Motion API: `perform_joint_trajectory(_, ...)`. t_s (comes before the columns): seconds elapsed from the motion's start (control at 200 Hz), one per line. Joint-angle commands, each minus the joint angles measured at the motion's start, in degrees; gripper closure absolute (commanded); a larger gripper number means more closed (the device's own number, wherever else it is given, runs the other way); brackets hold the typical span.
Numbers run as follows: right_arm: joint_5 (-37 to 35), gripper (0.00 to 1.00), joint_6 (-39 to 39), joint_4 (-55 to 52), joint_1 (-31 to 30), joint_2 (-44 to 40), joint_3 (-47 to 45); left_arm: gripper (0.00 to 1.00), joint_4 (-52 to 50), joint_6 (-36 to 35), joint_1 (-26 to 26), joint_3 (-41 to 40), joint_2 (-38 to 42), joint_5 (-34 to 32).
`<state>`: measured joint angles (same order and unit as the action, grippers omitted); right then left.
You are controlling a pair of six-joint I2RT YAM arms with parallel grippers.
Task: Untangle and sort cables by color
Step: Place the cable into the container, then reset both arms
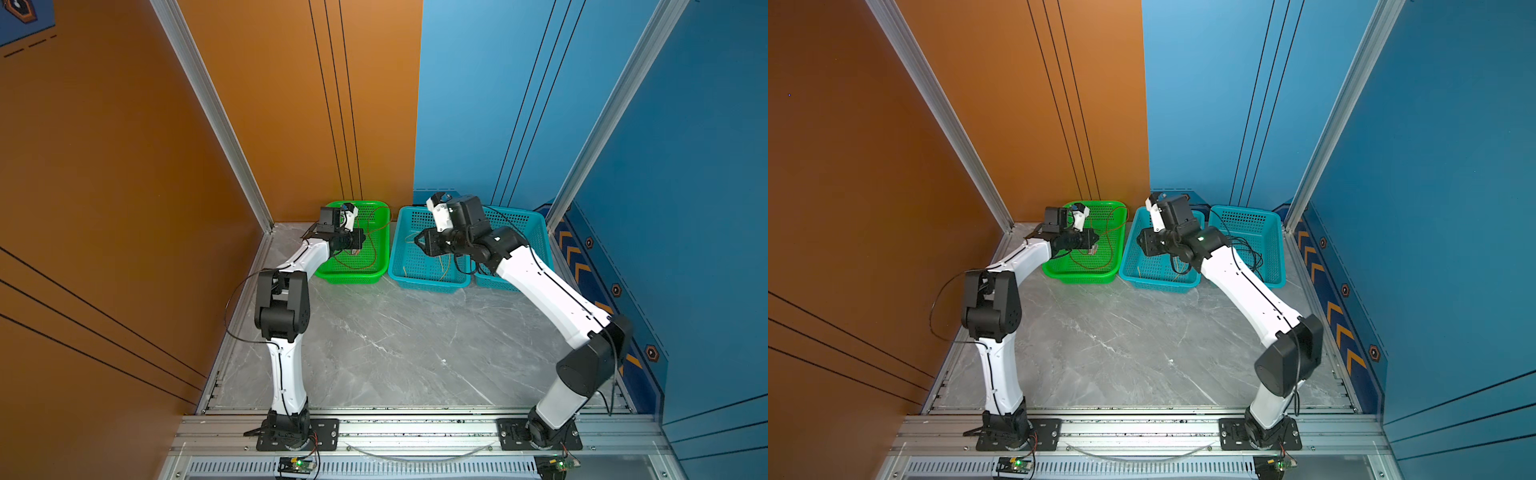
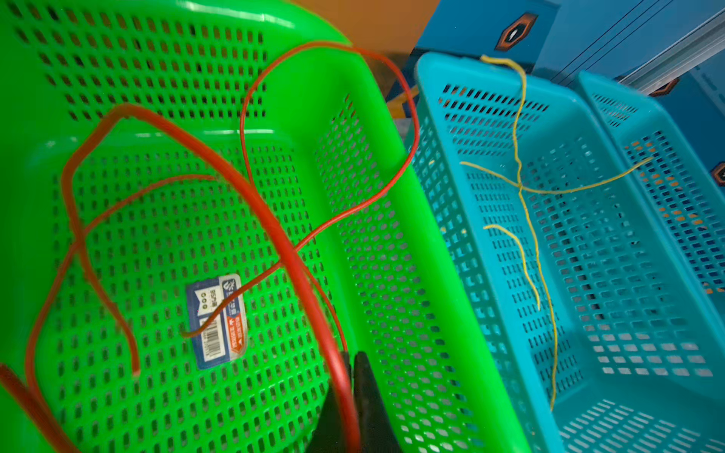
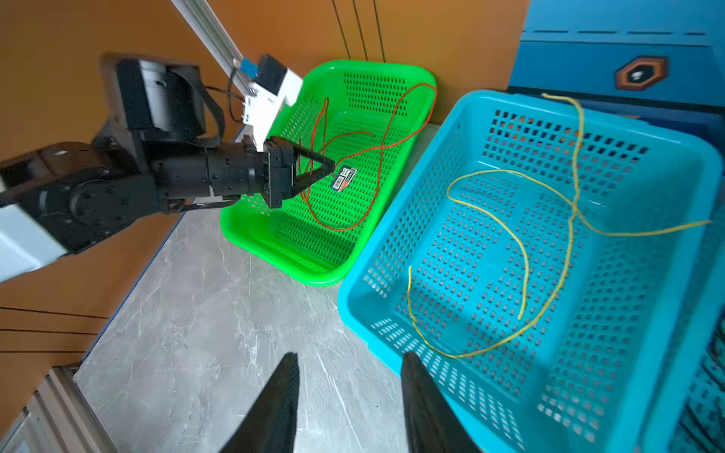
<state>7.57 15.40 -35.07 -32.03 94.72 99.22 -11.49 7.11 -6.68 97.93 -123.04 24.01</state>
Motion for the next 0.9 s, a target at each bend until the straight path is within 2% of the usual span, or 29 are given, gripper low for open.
perform_joint_trajectory(0.0,-2.77,0.58,-1.73,0.35,1.19,-2.95,-5.38,0.74,-3.46,-0.44,-0.94,2.06,-1.05,-1.00)
perform_joint_trajectory(0.13,-3.87,0.57,-2.04,0.44,2.32,-6.81,-10.02,0.42,-2.60,-0.32,-1.56,0.57,0.67,-1.12)
perform_joint_trajectory(0.185,-4.15,0.57,-2.12,0.55,2.89,-8.37,-12.01,0.33,-2.24,-0.31,-1.71,-0.37,2.56,-0.83)
perform_joint_trajectory(0.32,-5.43,0.52,-2.50,1.09,4.88,-12.66,-17.39,0.22,-1.14,-0.22,-1.76,-4.58,10.06,-1.52)
perform_joint_trajectory(0.476,-7.25,0.36,-3.27,2.67,8.30,-18.66,-24.25,0.15,5.10,0.74,-1.38,-16.41,24.84,-2.02)
perform_joint_trajectory(0.501,-7.77,0.33,-3.27,3.00,8.94,-19.53,-25.34,0.01,6.09,0.88,-1.33,-18.86,27.63,-1.97)
perform_joint_trajectory(0.651,-15.92,0.11,-3.52,5.03,12.55,-25.02,-31.84,0.02,12.92,2.20,-1.51,-35.93,45.72,-6.14)
perform_joint_trajectory(0.691,-18.69,0.08,-3.70,5.91,13.30,-26.36,-33.81,0.02,14.00,2.29,-1.79,-41.06,50.22,-7.80)
perform_joint_trajectory(0.721,-20.19,0.02,-3.85,7.01,13.85,-27.43,-35.66,0.02,14.41,2.30,-2.04,-44.55,53.35,-9.41)
perform_joint_trajectory(0.816,-23.19,0.00,-5.59,12.41,15.61,-30.91,-42.99,0.02,18.47,0.80,-2.69,-55.71,61.58,-15.08)
perform_joint_trajectory(0.896,-25.49,0.00,-8.52,19.67,16.25,-33.24,-50.83,0.02,27.90,-1.56,-3.24,-66.88,66.12,-21.14)
